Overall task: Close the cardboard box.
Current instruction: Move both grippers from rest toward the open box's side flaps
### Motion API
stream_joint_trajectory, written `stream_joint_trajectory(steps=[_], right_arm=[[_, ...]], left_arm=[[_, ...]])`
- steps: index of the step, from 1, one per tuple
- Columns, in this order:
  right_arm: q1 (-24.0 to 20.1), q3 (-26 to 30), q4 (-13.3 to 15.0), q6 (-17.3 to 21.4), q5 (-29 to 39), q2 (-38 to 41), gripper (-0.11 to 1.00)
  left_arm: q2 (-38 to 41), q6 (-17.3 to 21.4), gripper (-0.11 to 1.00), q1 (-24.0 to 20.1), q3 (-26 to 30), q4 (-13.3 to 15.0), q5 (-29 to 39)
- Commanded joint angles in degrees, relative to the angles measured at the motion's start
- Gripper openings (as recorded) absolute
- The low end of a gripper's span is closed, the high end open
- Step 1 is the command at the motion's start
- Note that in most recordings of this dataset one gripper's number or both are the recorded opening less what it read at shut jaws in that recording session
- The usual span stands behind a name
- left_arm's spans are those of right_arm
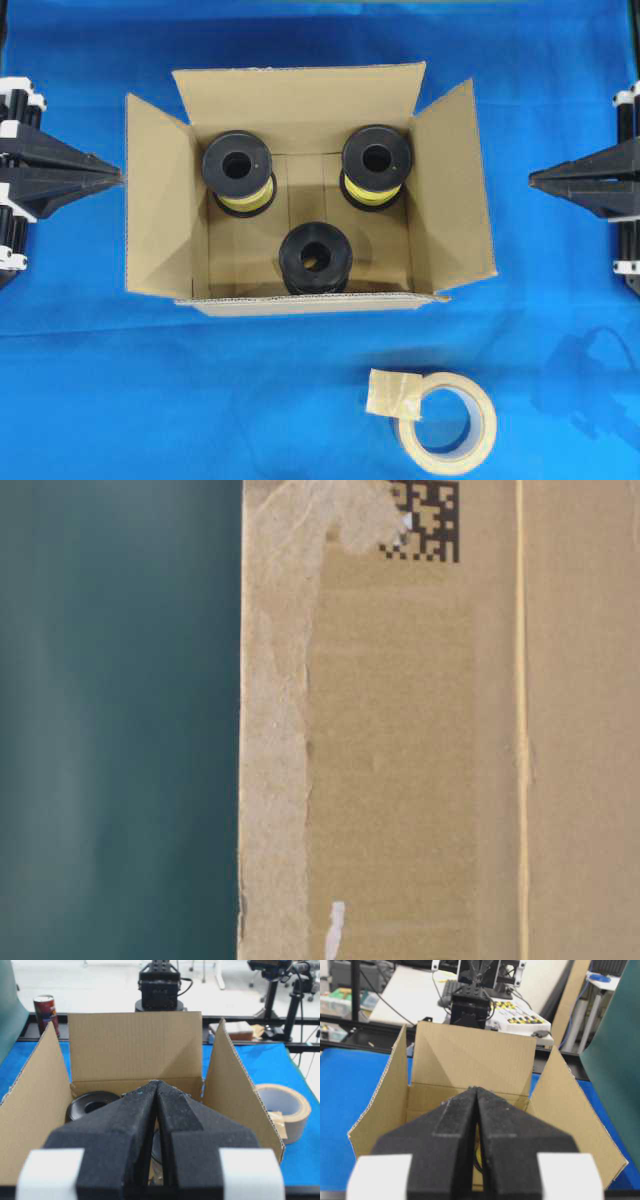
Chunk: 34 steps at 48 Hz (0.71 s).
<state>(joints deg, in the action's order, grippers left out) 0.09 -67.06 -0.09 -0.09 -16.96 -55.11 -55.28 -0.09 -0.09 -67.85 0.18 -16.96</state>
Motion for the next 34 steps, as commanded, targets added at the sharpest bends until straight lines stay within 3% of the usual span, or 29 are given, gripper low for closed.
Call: stream_joint_trajectory(steps=[1, 13, 19, 27, 34], right_arm=[[0.3, 1.1, -0.1, -0.1, 0.3, -0.5, 0.0], [5.7, 1.8, -0.9, 0.8, 15.5, -4.6, 0.0], [7.4, 0.7, -1.1, 0.8, 20.7, -4.9, 0.0], [7.6, -3.0, -1.4, 1.0, 18.7, -3.2, 0.0], [7.6, -6.1, -3.3, 1.0, 13.4, 1.1, 0.0]], left_arm=[[-1.1, 0.6, 0.0, 0.5, 1.1, 1.6, 1.6], [-7.9, -0.1, 0.0, -1.4, 1.3, 1.8, 19.7], [-9.7, -0.5, 0.0, -2.4, -0.1, 1.9, 25.7], [-8.5, -2.1, 0.0, -2.5, -3.5, 1.9, 26.2], [-5.5, -4.0, 0.0, -2.5, -5.4, 1.9, 24.7]])
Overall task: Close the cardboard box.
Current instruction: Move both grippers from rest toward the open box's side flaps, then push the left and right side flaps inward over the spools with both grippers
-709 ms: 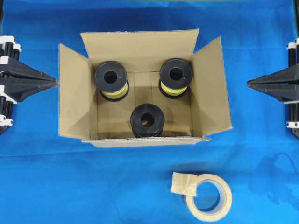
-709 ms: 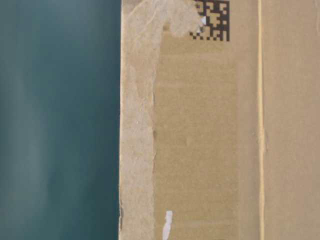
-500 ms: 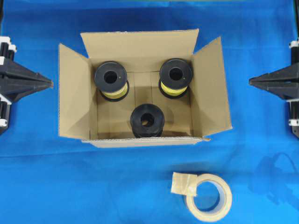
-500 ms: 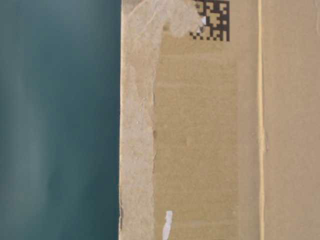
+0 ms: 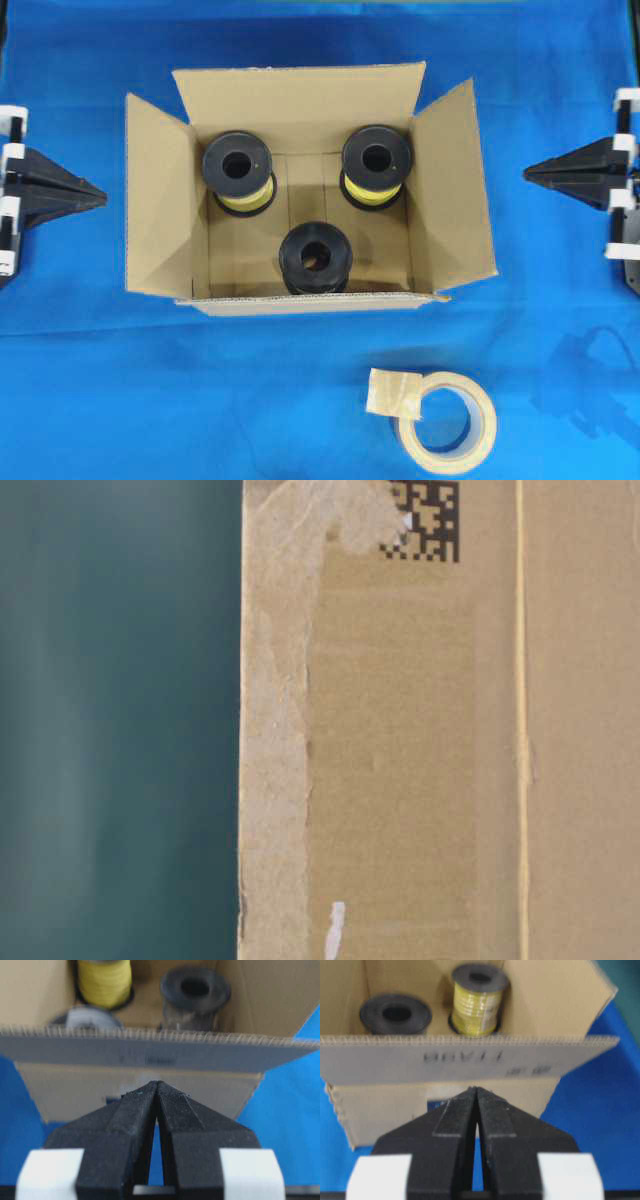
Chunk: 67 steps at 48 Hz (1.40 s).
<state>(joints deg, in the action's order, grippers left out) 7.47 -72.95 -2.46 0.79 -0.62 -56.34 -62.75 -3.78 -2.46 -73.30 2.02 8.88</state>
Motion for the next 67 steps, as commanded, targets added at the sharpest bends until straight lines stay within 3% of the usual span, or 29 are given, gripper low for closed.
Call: stream_joint_trajectory(steps=[1, 19, 33, 44, 67], right_arm=[[0.3, -0.4, -1.1, 0.1, -3.7, 3.1, 0.0], [0.2, -1.1, -1.8, 0.0, -15.6, 12.7, 0.0], [-0.1, 4.1, -1.1, -0.2, -22.1, 19.9, 0.0], [-0.7, 10.4, 0.8, -0.4, -25.8, 27.6, 0.0], [-1.6, 22.2, 0.9, -0.2, -28.5, 45.5, 0.0]], left_arm=[[2.5, -0.4, 0.0, -0.2, -0.1, 0.2, -1.4], [9.7, -0.5, 0.0, -0.1, -1.8, 0.1, -12.0], [19.5, 0.2, 0.0, -0.2, 0.2, 0.2, -27.8], [28.2, 0.5, 0.0, -1.4, 6.9, 0.2, -29.2], [44.7, 1.0, 0.0, -2.9, 17.8, 0.2, -29.9]])
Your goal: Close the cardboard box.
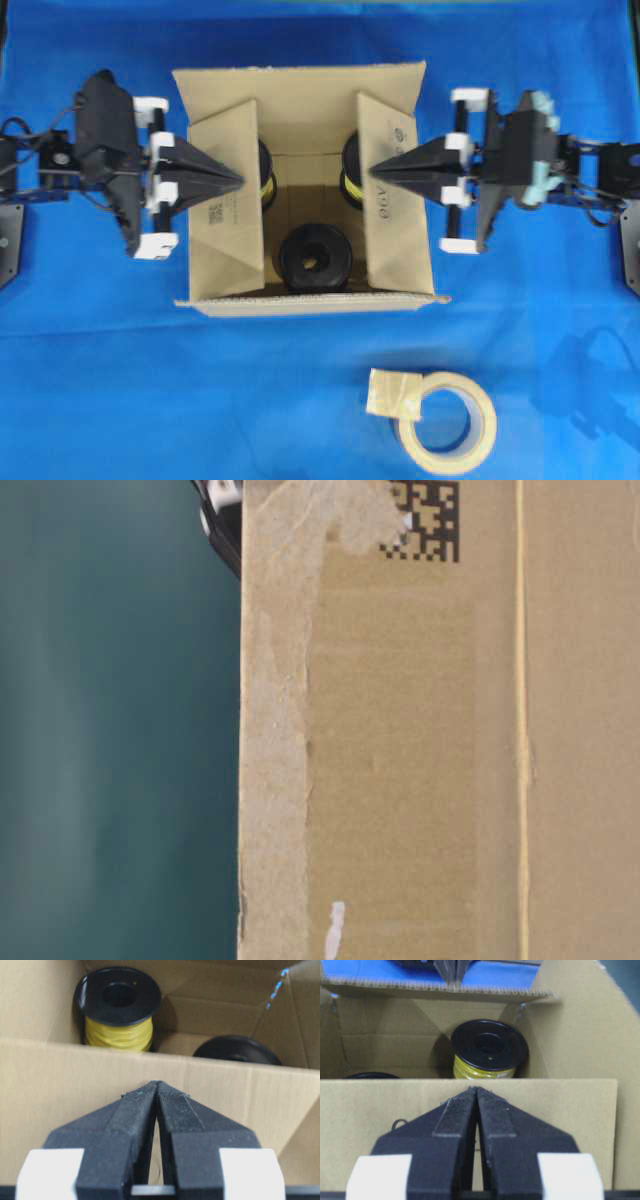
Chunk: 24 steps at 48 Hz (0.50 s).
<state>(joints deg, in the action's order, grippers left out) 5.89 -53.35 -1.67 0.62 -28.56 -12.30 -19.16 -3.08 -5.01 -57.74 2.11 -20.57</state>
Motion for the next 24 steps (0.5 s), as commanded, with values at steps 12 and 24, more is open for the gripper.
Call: stream_joint_trajectory(steps=[12, 24], right_arm=[[0.0, 4.3, -1.1, 0.3, -0.9, 8.5, 0.0], [-0.3, 3.4, -3.9, 1.1, -1.0, 11.2, 0.0]], left_arm=[[7.2, 0.6, 0.0, -0.4, 4.0, 0.1, -0.7], [11.4, 0.1, 0.0, -0.3, 5.4, 0.2, -1.0]])
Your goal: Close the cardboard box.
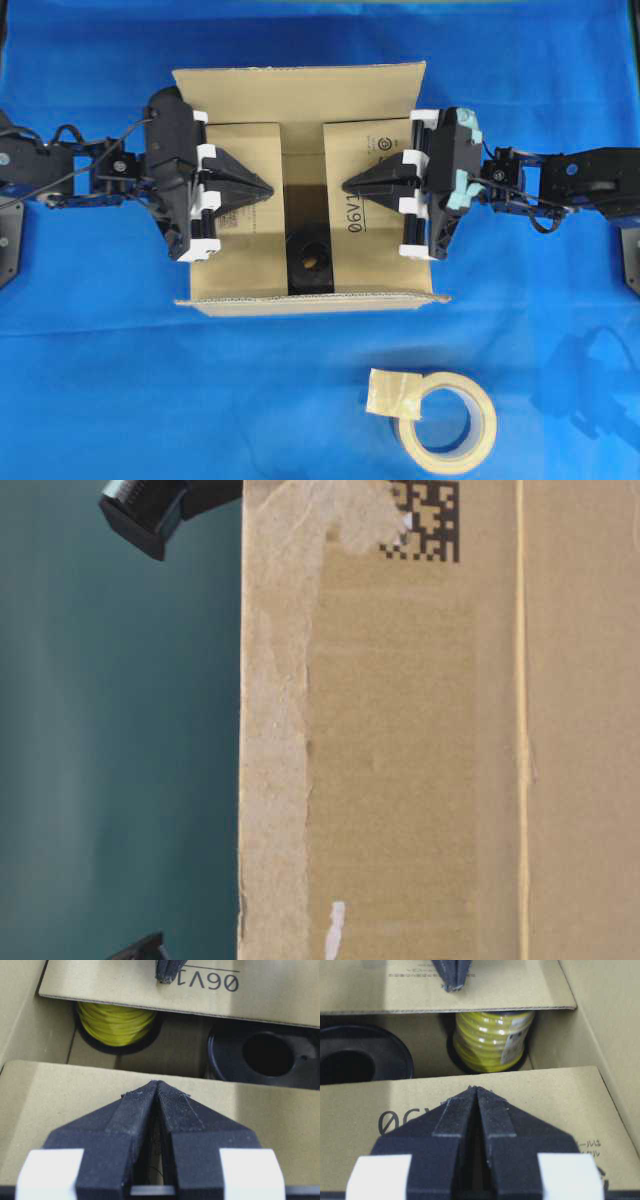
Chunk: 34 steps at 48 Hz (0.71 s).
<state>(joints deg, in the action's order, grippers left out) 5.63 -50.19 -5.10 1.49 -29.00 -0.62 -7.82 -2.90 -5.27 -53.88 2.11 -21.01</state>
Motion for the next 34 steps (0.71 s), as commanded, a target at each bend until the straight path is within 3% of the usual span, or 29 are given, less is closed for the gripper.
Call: stream_joint_trajectory(steps=[1, 20, 34], right_arm=[[-0.1, 0.2, -0.4, 0.3, -0.6, -0.5, 0.0], [-0.4, 0.6, -0.3, 0.4, -0.6, -0.7, 0.0], [-0.7, 0.7, -0.3, 0.4, -0.5, -0.7, 0.0]], left_arm=[[0.2, -0.1, 0.0, 0.0, 1.7, 0.2, -0.5], [4.7, 1.1, 0.0, -2.2, 9.7, 0.1, -0.7], [7.7, 6.7, 0.0, -6.2, 15.5, 0.0, -1.1]])
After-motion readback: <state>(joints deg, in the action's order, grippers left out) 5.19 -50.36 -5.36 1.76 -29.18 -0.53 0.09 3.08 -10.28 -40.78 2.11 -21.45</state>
